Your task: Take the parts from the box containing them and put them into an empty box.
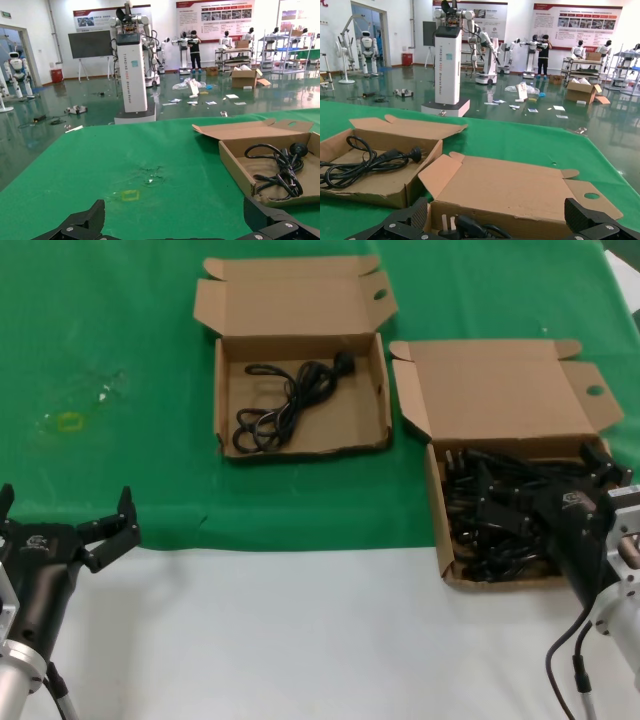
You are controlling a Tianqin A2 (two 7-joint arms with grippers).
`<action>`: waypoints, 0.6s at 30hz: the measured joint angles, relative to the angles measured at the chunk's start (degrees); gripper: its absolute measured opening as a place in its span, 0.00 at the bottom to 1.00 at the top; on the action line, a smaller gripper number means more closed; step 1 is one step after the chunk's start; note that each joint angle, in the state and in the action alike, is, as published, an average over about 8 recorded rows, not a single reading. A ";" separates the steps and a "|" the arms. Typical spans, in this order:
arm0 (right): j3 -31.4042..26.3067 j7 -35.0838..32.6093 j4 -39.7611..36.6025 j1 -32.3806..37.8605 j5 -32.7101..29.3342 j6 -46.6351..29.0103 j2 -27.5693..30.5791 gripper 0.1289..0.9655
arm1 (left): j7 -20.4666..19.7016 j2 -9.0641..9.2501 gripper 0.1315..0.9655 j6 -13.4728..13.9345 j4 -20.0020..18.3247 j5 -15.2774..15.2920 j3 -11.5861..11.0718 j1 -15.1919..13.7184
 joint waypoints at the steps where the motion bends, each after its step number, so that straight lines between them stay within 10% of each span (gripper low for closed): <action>1: 0.00 0.00 0.00 0.00 0.00 0.00 0.00 1.00 | 0.00 0.00 1.00 0.00 0.00 0.00 0.00 0.00; 18: 0.00 0.00 0.00 0.00 0.00 0.00 0.00 1.00 | 0.00 0.00 1.00 0.00 0.00 0.00 0.00 0.00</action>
